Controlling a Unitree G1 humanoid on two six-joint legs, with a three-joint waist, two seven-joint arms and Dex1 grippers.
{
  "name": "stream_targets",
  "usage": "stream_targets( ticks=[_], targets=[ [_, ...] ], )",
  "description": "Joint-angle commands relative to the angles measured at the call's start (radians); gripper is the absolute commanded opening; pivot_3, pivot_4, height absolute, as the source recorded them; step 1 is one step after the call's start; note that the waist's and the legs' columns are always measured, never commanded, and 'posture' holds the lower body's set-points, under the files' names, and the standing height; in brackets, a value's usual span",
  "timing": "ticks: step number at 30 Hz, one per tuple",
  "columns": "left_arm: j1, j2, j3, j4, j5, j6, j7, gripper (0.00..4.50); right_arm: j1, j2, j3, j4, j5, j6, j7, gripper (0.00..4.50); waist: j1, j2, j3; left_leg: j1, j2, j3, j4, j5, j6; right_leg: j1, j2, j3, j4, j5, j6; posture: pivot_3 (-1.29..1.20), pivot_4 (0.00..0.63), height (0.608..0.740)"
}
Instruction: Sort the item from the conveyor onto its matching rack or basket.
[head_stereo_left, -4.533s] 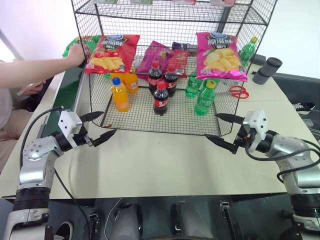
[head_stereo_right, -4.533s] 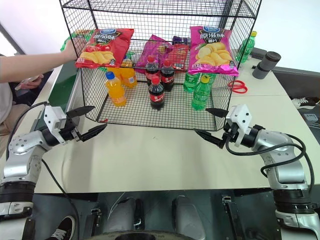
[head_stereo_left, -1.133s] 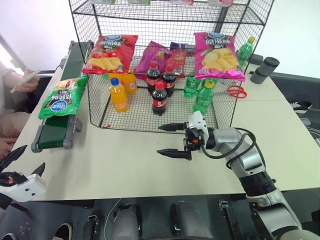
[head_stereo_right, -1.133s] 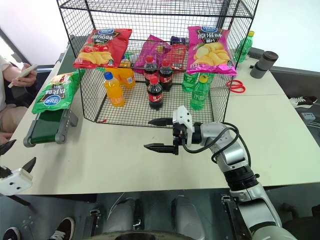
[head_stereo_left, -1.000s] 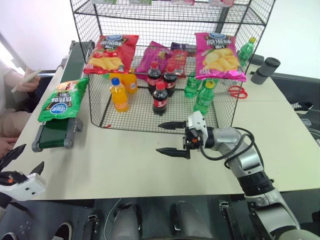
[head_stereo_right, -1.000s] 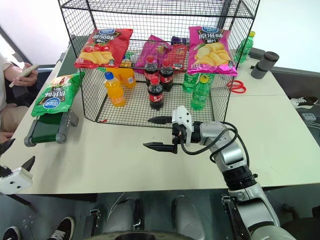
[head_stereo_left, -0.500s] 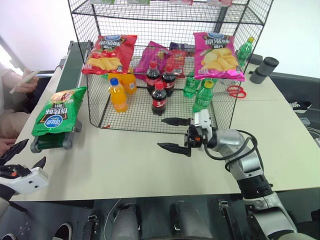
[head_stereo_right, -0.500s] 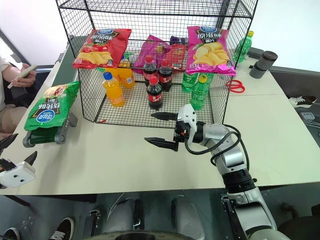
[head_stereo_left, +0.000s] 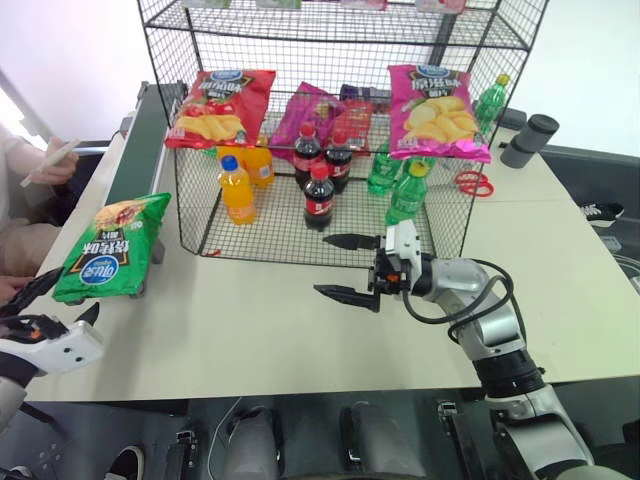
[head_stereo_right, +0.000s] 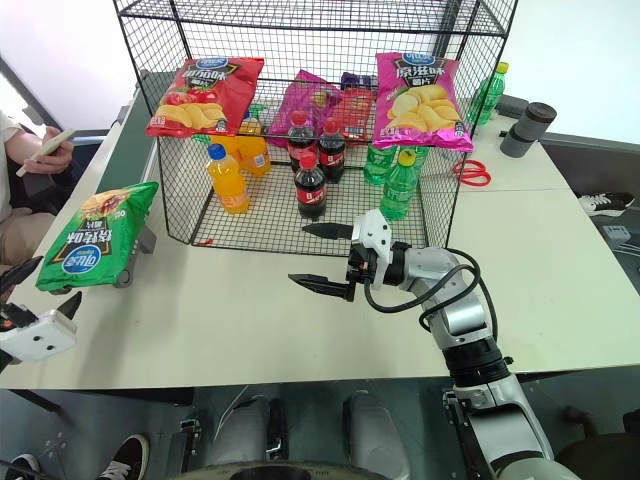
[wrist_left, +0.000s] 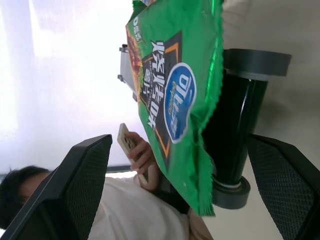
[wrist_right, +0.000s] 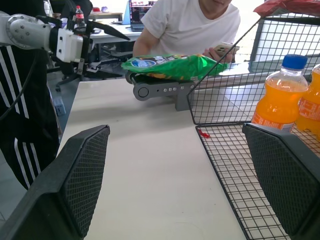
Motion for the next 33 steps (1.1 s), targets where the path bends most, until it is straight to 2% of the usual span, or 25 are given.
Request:
stream_targets(
  ticks=[1, 8, 9, 12, 18, 23, 26, 30, 33],
  targets=[
    [-0.009, 0.014, 0.0, -0.033, -0.027, 0.014, -0.004, 4.5, -0.023, 0.007, -0.007, -0.019, -0.001, -0.023, -0.007, 4.43, 0.0, 0.0, 0.0, 0.0, 0.0, 0.0, 0.0, 0.0, 0.0, 0.0, 0.0, 0.0, 0.0, 0.0, 0.0, 0.0, 0.15, 0.74],
    [-0.015, 0.007, -0.025, -0.045, -0.044, 0.028, -0.024, 4.5, -0.023, 0.001, -0.003, -0.023, -0.005, -0.017, -0.006, 4.43, 0.0, 0.0, 0.0, 0.0, 0.0, 0.0, 0.0, 0.0, 0.0, 0.0, 0.0, 0.0, 0.0, 0.0, 0.0, 0.0, 0.15, 0.74],
    [-0.007, 0.002, -0.03, -0.053, -0.069, 0.031, -0.046, 4.25, -0.025, 0.0, -0.004, -0.017, -0.01, -0.023, -0.008, 4.48, 0.0, 0.0, 0.0, 0.0, 0.0, 0.0, 0.0, 0.0, 0.0, 0.0, 0.0, 0.0, 0.0, 0.0, 0.0, 0.0, 0.15, 0.74],
    [0.004, -0.002, -0.026, -0.068, -0.089, 0.038, -0.058, 3.19, -0.03, 0.001, -0.006, -0.008, -0.017, -0.028, -0.008, 4.5, 0.0, 0.0, 0.0, 0.0, 0.0, 0.0, 0.0, 0.0, 0.0, 0.0, 0.0, 0.0, 0.0, 0.0, 0.0, 0.0, 0.15, 0.74],
    [0.001, 0.005, -0.012, -0.08, -0.12, 0.05, -0.072, 0.03, -0.036, 0.004, -0.007, 0.001, -0.024, -0.03, -0.011, 4.5, 0.0, 0.0, 0.0, 0.0, 0.0, 0.0, 0.0, 0.0, 0.0, 0.0, 0.0, 0.0, 0.0, 0.0, 0.0, 0.0, 0.15, 0.74],
    [-0.003, 0.02, 0.031, -0.108, -0.184, 0.044, -0.095, 0.01, -0.043, -0.002, -0.016, 0.031, -0.036, -0.053, -0.014, 4.5, 0.0, 0.0, 0.0, 0.0, 0.0, 0.0, 0.0, 0.0, 0.0, 0.0, 0.0, 0.0, 0.0, 0.0, 0.0, 0.0, 0.15, 0.74],
    [-0.019, 0.033, 0.081, -0.14, -0.33, 0.028, -0.153, 0.01, -0.047, -0.009, -0.022, 0.048, -0.042, -0.067, -0.014, 4.5, 0.001, 0.0, 0.0, 0.0, 0.0, 0.0, 0.0, 0.0, 0.0, 0.0, 0.0, 0.0, 0.0, 0.0, 0.0, 0.0, 0.15, 0.74],
    [0.012, 0.074, 0.131, -0.228, -0.72, 0.014, -0.4, 0.01, -0.048, -0.019, -0.033, 0.059, -0.044, -0.081, -0.011, 4.5, 0.0, 0.0, 0.0, 0.0, 0.0, 0.0, 0.0, 0.0, 0.0, 0.0, 0.0, 0.0, 0.0, 0.0, 0.0, 0.0, 0.15, 0.74],
    [0.027, 0.112, 0.194, -0.306, -1.008, 0.143, -0.592, 0.01, -0.056, -0.031, -0.051, 0.077, -0.034, -0.082, -0.004, 4.5, -0.001, 0.0, 0.0, 0.0, 0.0, 0.0, 0.0, 0.0, 0.0, 0.0, 0.0, 0.0, 0.0, 0.0, 0.0, 0.0, 0.15, 0.74]
  ],
)
